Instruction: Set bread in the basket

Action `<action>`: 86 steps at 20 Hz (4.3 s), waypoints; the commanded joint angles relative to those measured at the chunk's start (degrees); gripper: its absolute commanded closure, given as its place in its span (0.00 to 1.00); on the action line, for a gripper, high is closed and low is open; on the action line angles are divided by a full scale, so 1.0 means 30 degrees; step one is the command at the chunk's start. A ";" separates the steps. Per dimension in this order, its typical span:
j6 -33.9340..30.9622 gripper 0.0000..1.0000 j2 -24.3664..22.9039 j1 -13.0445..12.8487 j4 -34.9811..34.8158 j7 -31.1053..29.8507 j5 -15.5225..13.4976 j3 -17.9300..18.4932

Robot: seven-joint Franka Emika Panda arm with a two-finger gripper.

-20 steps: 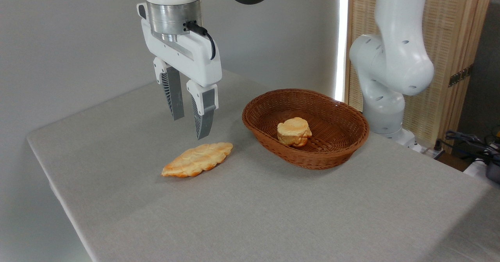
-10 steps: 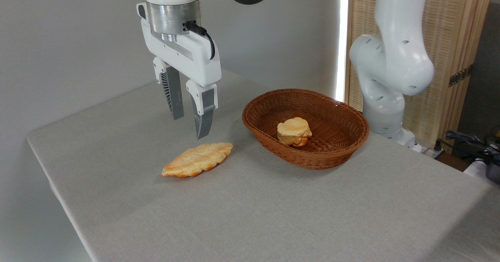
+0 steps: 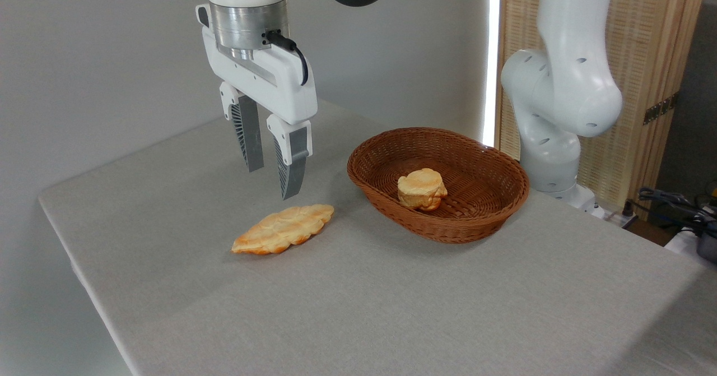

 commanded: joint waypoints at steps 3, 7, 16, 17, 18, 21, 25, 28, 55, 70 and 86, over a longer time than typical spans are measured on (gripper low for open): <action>-0.0360 0.00 0.0061 -0.0160 0.0215 -0.0413 -0.0254 0.0119; -0.0389 0.00 0.0061 -0.0160 0.0215 -0.0413 -0.0254 0.0119; -0.0389 0.00 0.0061 -0.0218 0.0215 -0.0443 -0.0254 0.0090; -0.0651 0.00 0.0061 -0.0247 0.0186 -0.0385 -0.0225 0.0090; -0.0972 0.00 0.0061 -0.0277 0.0244 -0.0384 -0.0108 0.0090; -0.0975 0.00 0.0061 -0.0248 0.0244 -0.0267 -0.0078 0.0119; -0.1150 0.00 0.0090 -0.0277 0.0215 -0.0179 -0.0049 0.0061; -0.1181 0.00 0.0090 -0.0306 0.0186 -0.0179 -0.0048 0.0061; 0.4091 0.00 0.1993 -0.2562 -0.4209 -0.0091 0.0127 -0.0584; 0.4913 0.42 0.2639 -0.2797 -0.4180 -0.0091 0.0098 -0.0613; 0.4855 0.50 0.2085 -0.2797 -0.3770 -0.0324 0.0010 -0.0584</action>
